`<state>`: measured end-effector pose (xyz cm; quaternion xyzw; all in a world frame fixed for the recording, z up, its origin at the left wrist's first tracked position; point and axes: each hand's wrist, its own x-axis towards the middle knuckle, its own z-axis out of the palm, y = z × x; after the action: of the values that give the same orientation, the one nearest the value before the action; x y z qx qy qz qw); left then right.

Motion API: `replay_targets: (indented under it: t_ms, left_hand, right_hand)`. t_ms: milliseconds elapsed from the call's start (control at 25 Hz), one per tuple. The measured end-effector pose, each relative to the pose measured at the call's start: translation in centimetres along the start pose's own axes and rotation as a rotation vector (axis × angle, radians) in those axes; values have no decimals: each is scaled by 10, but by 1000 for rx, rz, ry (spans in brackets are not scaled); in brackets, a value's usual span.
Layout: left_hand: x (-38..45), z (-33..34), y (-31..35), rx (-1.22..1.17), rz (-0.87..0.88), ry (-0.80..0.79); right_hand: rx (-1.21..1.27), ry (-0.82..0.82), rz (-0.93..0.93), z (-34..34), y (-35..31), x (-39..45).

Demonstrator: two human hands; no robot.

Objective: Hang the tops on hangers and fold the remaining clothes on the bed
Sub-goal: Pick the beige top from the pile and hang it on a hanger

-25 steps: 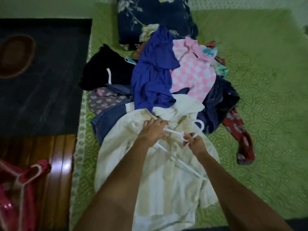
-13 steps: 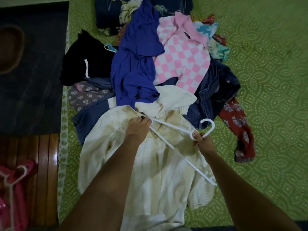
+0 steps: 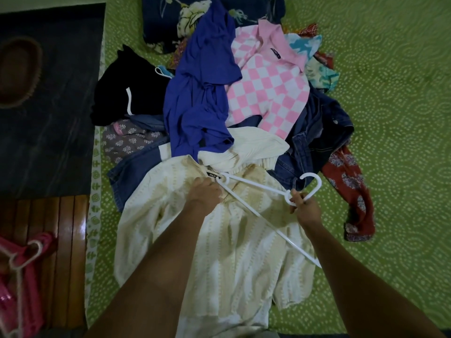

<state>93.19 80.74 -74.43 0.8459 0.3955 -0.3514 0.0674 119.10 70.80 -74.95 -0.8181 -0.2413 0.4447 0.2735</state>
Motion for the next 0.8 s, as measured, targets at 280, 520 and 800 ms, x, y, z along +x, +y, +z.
replay_targets:
  t_ms: [280, 520, 800]
  left_hand:
    - [-17, -20, -25, -222, -522, 10]
    - [-51, -51, -29, -336, -646, 19]
    - [-110, -105, -26, -686, -349, -109]
  right_hand:
    - [-64, -155, -104, 4, -3, -5]
    - [-85, -278, -219, 50, -69, -24]
    - [-156, -378, -303, 79, -144, -83]
